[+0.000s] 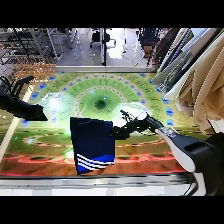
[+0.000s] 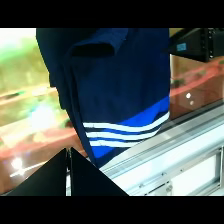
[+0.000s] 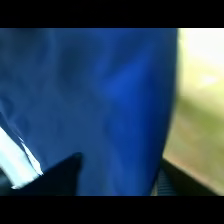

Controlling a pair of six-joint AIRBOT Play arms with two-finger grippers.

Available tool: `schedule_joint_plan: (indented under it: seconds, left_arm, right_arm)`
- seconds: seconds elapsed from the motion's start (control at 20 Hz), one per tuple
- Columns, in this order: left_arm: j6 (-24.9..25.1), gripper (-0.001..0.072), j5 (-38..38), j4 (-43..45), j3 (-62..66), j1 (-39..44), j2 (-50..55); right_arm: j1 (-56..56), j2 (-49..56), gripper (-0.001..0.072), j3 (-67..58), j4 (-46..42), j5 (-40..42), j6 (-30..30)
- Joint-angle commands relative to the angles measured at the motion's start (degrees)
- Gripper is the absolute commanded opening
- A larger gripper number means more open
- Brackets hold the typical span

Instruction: Fold the clothes and pants, and hang the long-sleeved shirts on hangers.

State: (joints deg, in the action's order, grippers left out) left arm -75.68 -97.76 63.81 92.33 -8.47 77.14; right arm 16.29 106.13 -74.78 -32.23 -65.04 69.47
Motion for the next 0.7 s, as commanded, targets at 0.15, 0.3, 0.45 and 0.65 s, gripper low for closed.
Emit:
schedule_joint_plan:
  seconds: [0.15, 0.3, 0.45, 0.65]
  left_arm:
    - [0.0, 0.0008, -2.0, 0.0, 0.0, 0.0, 0.0]
    - [0.1, 0.0008, -7.1, 0.0, 0.0, 0.0, 0.0]
    - [0.0, 0.0008, -8.2, 0.0, 0.0, 0.0, 0.0]
    - [0.6, 0.0008, -8.2, 0.0, 0.0, 0.0, -0.1]
  right_arm:
    - [4.0, 5.7, 0.0012, -14.1, 2.4, -3.0, 0.6]
    - [0.9, -2.4, 0.001, -16.9, -5.8, -3.6, 7.5]
    - [-8.0, -14.5, 0.0009, -16.9, -8.3, -6.3, 12.3]
    - [-27.8, -27.7, 0.0009, -16.9, -8.9, -13.6, 15.1]
